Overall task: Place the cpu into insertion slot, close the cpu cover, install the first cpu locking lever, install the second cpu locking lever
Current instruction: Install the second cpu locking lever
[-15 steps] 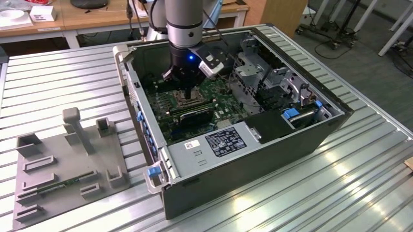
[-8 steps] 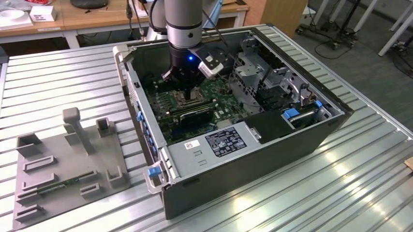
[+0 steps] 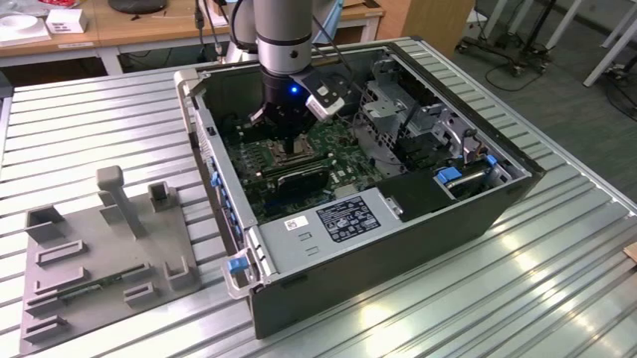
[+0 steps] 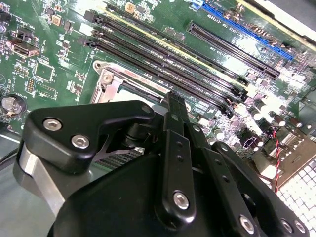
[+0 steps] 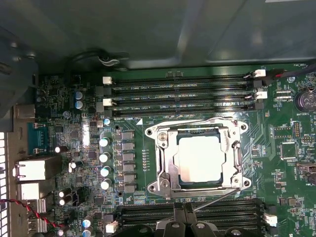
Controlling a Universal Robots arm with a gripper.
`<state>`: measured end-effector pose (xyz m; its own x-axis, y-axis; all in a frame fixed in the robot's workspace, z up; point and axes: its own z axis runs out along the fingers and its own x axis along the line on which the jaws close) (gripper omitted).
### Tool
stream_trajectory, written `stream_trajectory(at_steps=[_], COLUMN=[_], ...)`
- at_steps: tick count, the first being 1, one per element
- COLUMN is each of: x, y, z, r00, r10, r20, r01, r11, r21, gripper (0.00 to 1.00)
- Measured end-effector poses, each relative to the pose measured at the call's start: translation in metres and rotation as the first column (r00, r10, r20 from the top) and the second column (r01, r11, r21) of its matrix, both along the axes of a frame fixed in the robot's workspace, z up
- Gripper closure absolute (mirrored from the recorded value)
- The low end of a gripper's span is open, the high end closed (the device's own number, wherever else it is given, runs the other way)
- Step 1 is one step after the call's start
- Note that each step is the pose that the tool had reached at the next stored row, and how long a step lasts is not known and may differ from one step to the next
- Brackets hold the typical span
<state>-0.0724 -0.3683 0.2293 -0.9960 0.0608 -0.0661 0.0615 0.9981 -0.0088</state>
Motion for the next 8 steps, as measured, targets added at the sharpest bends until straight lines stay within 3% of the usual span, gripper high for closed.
stream_trajectory(at_steps=[4, 8], x=[0.0000, 0.0000], y=[0.0000, 0.0000], z=[-0.0002, -0.0002], r00=[1.0000, 1.0000], r10=[0.000, 0.000], r20=[-0.0068, -0.0075], r01=[0.000, 0.000], r11=[1.0000, 1.0000], r21=[0.0001, 0.0001], gripper=[0.89, 0.89])
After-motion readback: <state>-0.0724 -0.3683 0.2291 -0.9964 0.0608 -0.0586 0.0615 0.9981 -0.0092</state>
